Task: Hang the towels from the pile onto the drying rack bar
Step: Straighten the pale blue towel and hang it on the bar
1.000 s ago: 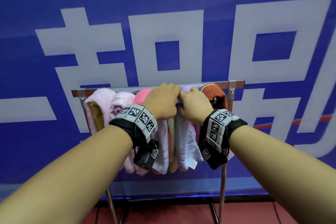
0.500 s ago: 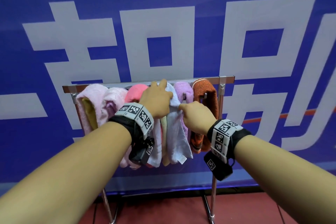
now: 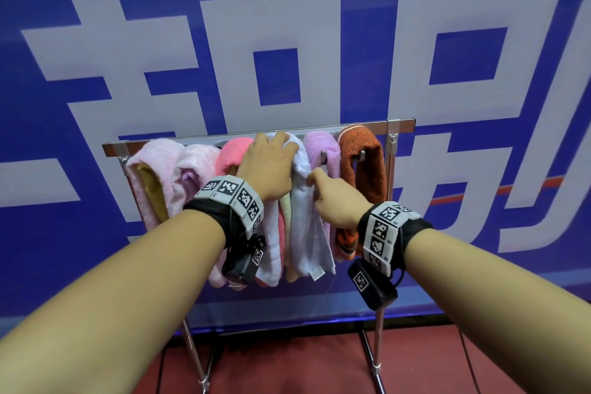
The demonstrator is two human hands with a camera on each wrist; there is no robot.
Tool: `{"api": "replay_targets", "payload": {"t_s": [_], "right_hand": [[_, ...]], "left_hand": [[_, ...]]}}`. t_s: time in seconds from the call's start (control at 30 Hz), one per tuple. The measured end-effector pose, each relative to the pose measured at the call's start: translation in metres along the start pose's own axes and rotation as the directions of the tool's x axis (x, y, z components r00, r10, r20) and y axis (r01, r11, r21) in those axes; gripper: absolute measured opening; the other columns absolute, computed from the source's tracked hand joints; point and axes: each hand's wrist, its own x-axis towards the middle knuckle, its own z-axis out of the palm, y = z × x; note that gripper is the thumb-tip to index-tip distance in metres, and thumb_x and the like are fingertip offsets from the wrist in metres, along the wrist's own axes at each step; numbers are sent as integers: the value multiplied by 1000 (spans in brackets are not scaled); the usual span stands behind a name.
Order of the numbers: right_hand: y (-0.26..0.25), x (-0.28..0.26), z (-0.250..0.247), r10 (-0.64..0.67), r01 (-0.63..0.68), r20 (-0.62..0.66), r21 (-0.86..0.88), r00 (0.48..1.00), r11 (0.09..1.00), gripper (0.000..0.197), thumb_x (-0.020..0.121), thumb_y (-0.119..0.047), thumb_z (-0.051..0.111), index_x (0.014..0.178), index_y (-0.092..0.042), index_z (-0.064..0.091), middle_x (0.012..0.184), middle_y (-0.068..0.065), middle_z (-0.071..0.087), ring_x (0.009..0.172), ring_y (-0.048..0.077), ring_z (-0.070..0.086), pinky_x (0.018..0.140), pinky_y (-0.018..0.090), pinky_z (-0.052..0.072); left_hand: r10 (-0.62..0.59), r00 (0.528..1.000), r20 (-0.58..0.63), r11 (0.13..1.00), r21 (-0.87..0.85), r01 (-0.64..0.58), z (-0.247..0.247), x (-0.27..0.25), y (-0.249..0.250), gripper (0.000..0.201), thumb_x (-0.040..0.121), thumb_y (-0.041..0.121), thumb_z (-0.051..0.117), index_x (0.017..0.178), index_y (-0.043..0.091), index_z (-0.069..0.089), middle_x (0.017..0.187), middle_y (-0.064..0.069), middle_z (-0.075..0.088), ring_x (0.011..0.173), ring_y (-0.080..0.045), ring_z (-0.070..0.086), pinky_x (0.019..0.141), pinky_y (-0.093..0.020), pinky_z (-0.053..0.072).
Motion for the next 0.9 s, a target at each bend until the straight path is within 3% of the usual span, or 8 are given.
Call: {"api": "replay_targets", "payload": {"t_s": [0.13,0.2,0.3,0.37,0.47,0.6,0.77,0.9], "right_hand": [[4,4,-3,58,-51,-90,77,994,996,31,85,-11,44,115,-17,41,104,19,66,93,39,61,81,47,51],[0,8,2,18,-14,-46,91,999,996,36,84,-5,45,120,-12,42,105,21,65,95,39,61,81,43,49],[-6,10,10,-44,39,56,83,997,996,39,85,2,43,123,-7,46,106,21,63,97,36,60,75,35,42],[-4,12,15,-41,40,36,43,998,998,43,87,-7,45,129,-18,44,109,15,64,97,34,61,74,33,43],[0,13,18,47,-52,-52,-97,998,994,48,87,-26,49,132,-37,37,118,8,61,106,33,62,81,40,49],[2,11,16,121,-139,-85,-262,989,955,49,91,-26,47,137,-36,36,130,12,47,113,35,57,82,41,44],[6,17,15,51,-66,-70,-228,996,971,36,91,-22,45,126,-19,50,131,11,46,113,36,57,87,44,48],[14,14,2,38,-94,-177,-316,983,944,22,89,-21,48,104,-17,64,115,6,60,101,34,61,76,41,51]], "left_hand": [[24,999,39,1000,-14,-23,-3,1,-1,63,79,24,55,139,33,42,140,-7,42,110,-38,46,98,-47,43],[48,996,80,999,7,-48,-7,-1,0,62,81,26,55,141,40,43,142,-9,38,113,-39,44,99,-48,42],[83,989,123,994,65,-92,-10,-3,0,43,86,31,55,127,41,58,144,-10,36,116,-39,41,99,-46,42],[91,987,132,991,84,-103,-11,-4,0,35,87,31,55,120,38,64,145,-9,35,117,-38,41,100,-45,42],[94,990,108,988,113,-107,-10,-8,-1,35,87,27,54,120,34,65,145,-7,35,117,-37,41,99,-44,42],[72,994,86,988,129,-83,-9,-9,3,35,89,24,52,120,30,65,146,-6,34,119,-38,39,97,-42,44],[50,996,72,986,152,-61,-6,-8,6,34,89,28,54,122,25,63,145,-7,34,119,-38,39,94,-40,46],[45,995,85,986,157,-58,-5,-5,9,37,88,45,61,120,27,65,144,-7,34,119,-38,39,91,-40,46]]}}
